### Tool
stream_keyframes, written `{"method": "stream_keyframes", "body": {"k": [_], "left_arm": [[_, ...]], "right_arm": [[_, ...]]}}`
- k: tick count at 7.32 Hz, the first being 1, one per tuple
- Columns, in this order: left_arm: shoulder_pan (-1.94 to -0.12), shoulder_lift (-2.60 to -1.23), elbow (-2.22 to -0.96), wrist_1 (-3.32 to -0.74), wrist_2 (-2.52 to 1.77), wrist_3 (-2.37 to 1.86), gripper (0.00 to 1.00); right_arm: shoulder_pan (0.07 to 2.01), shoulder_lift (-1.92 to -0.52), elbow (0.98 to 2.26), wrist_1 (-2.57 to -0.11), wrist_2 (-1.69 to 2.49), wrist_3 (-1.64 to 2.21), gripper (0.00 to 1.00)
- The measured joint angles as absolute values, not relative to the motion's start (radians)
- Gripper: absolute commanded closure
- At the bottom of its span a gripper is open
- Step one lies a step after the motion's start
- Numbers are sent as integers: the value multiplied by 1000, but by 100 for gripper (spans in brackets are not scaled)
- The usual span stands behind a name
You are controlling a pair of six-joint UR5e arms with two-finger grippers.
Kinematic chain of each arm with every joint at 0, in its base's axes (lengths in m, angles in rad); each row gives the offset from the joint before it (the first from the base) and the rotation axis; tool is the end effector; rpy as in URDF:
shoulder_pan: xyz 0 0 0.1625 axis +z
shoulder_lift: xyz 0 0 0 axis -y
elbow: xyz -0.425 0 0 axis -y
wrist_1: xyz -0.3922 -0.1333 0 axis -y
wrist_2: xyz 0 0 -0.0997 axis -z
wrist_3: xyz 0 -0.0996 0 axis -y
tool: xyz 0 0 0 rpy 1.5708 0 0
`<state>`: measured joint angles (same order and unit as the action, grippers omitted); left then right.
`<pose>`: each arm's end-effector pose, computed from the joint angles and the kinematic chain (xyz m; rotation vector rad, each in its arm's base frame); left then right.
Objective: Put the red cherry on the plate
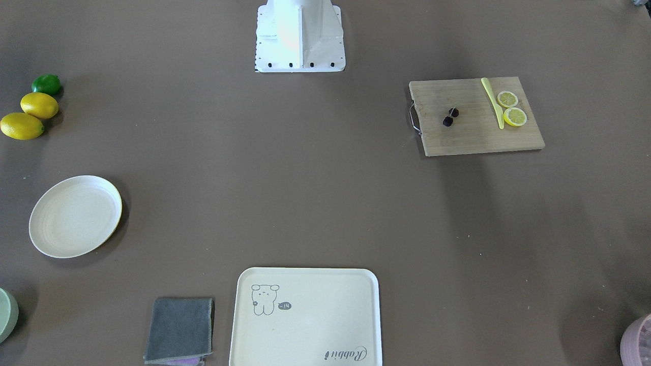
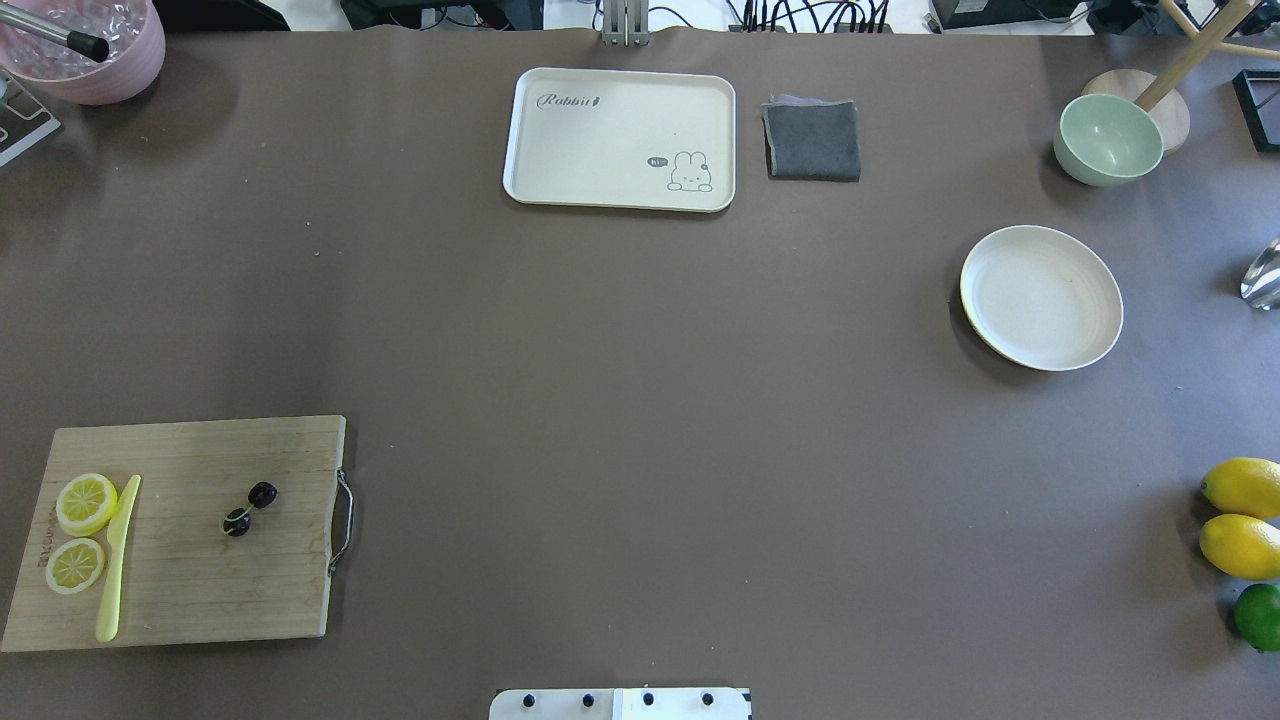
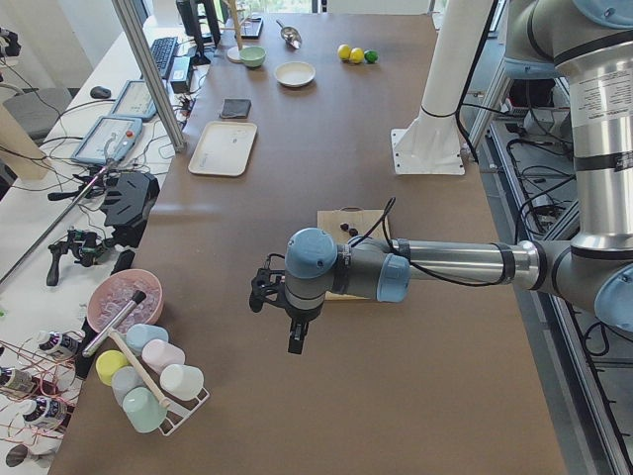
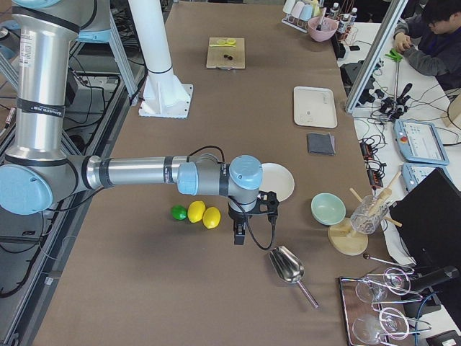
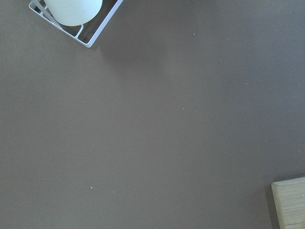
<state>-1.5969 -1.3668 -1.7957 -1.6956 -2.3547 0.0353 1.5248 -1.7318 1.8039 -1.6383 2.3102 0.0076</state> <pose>-0.0738 -0.4131 0.6258 0.1621 0.7779 0.0658 0.0467 -0.4257 0.6269 -0.0154 -0.7393 -0.0383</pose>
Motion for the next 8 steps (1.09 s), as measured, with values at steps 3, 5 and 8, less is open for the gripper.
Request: {"method": "stream_keyframes", "body": {"k": [3,5,8], "left_arm": [[-1603,-1360,-1810,-1699,-2355,38,2],[-1608,-1351,-1853,-1702,-2356,40,2],[-1648,-1373,-1907,-1705,-2365,39,2]], "right_arm": [[1525,-1731,1804,-1638,2309,6,0],[1525,-1722,1811,-1632,2306,6,0],[1528,-1720,1830,-1420,2305,21,0]]}}
